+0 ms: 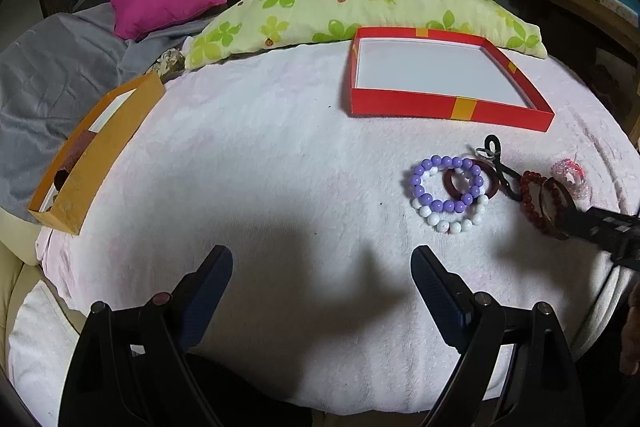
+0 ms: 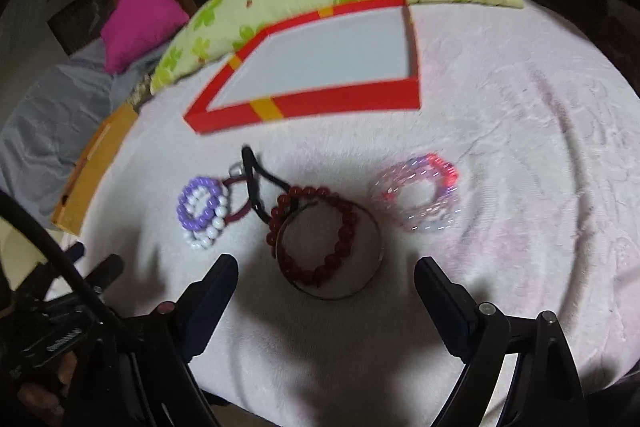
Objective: Organize jewelry
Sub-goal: 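Grasp the silver bangle with the right tool while the left grasps the purple bracelet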
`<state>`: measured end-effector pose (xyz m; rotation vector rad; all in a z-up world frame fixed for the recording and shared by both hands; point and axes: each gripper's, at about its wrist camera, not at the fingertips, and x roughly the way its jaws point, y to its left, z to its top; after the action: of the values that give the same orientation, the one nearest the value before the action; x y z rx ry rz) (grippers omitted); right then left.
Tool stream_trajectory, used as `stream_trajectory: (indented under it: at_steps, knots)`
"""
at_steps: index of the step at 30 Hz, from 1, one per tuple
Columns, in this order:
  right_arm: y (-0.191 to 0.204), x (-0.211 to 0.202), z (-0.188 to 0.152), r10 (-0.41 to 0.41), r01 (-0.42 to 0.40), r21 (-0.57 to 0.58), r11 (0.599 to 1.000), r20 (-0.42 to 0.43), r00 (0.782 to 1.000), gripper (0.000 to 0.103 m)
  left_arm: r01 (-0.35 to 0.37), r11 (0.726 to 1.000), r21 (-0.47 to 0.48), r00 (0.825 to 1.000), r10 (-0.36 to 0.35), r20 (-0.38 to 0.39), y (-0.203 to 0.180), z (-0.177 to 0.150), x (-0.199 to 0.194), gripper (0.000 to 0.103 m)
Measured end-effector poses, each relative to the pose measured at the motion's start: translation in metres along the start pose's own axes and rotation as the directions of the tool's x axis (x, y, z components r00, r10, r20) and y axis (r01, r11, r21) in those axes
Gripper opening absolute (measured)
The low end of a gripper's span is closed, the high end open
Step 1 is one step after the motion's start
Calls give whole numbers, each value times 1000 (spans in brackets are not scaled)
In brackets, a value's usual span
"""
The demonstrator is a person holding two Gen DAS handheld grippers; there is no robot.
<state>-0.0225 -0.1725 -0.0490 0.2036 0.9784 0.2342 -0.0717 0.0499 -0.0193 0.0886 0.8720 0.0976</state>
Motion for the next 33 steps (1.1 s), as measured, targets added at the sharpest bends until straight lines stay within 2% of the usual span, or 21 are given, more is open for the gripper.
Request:
stream_trajectory:
  at_steps: [5, 9, 18, 25, 28, 33]
  knots:
    - [8, 15, 0, -77, 77, -48, 996, 17, 997, 90, -14, 1000, 9, 1000, 14, 14, -2, 2, -4, 91]
    - [4, 16, 4, -111, 114, -48, 992, 54, 992, 65, -35, 999, 19, 999, 34, 24, -3, 4, -7, 91]
    - [-5, 7, 4, -49, 51, -28, 998, 82, 995, 65, -73, 996, 43, 997, 72, 38, -11, 8, -13, 91]
    - [-21, -10, 5, 36, -41, 41, 998, 117, 993, 65, -74, 996, 56, 997, 73, 34, -17, 12, -12, 91]
    - [-28, -19, 7, 58, -68, 66, 996, 143, 988, 65, -55, 997, 61, 998, 54, 30, -21, 15, -8, 91]
    - [-39, -24, 8, 65, -82, 110, 991, 153, 986, 65, 19, 998, 57, 1000, -19, -2, -30, 21, 7, 91]
